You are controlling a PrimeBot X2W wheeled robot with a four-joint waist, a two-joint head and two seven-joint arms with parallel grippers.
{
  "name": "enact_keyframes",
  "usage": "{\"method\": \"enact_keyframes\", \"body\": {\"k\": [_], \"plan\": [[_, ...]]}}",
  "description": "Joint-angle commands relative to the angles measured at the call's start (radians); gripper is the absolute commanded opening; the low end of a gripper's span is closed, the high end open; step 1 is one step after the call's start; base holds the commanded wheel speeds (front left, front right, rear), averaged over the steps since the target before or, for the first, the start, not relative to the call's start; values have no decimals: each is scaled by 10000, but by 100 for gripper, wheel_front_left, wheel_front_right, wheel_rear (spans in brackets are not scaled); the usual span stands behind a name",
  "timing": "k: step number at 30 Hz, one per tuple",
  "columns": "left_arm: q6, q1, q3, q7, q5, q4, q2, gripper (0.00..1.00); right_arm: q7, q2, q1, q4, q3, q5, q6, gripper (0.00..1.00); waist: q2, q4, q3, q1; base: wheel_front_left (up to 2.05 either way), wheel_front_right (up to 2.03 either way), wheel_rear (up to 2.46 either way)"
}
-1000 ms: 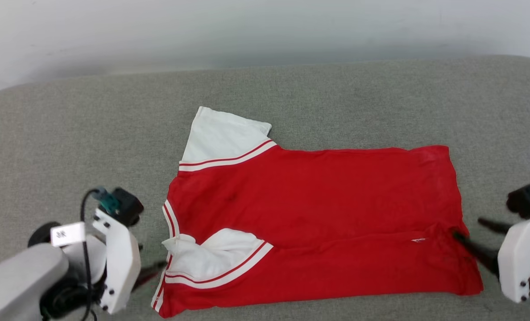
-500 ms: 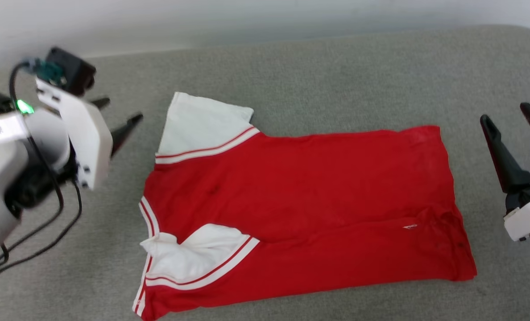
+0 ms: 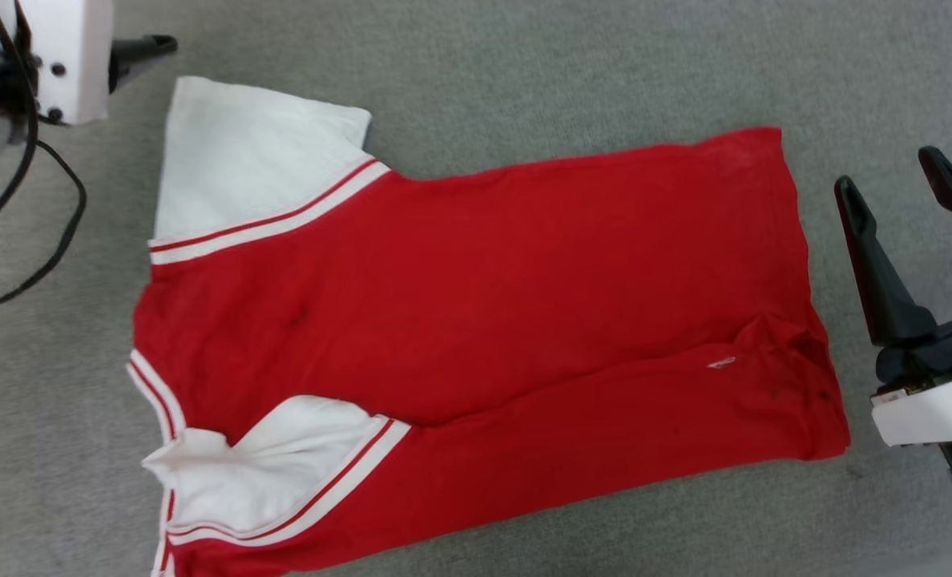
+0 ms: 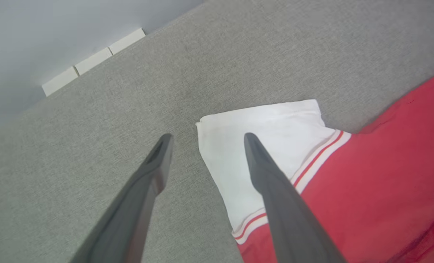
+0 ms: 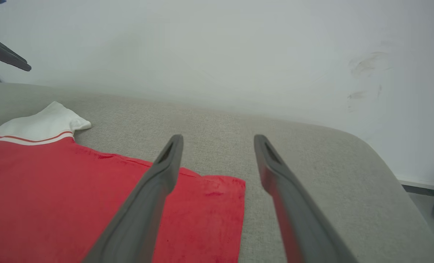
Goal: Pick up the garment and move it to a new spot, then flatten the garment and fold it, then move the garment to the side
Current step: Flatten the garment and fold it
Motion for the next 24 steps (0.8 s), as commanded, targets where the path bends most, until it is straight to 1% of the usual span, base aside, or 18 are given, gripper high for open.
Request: {"method": "enact_keyframes", "body": {"k": [1,5,8,14,15,16,21,24], "plan": [[52,-287,-67,463,-71,243,-68,100,48,84,-186,-118,76,-68,-7,100,0,-455,672,-2,0,0,0],[49,-595,-266,1165,-31,721,-126,100,48,136,-403,-192,242,-93,-7,100,0,-661,1086,-2,0,0,0],[31,-598,-400,1365,55,934,-103,100,17,158,-507,-166,288,-111,-7,100,0,-733,1244,-2,0,0,0],[-163,-152,-765,1776,0,1259,-111,100,-89,148,-778,124,406,-82,-7,100,0,-832,1483,-2,0,0,0],[-265,-40,-898,1885,17,1267,-125,4,-108,72,-881,244,379,-28,-7,100,0,-805,1489,-2,0,0,0],[-282,6,-912,1900,-21,1297,-141,0,-106,45,-919,311,357,14,-7,100,0,-790,1479,-2,0,0,0],[-435,53,-960,1676,62,1310,-193,0,15,-159,-1171,574,178,167,-7,100,0,-674,1317,-2,0,0,0],[-541,-41,-977,1415,179,1221,-255,0,335,-567,-1569,691,48,227,-7,100,0,-506,1096,-2,0,0,0]]}}
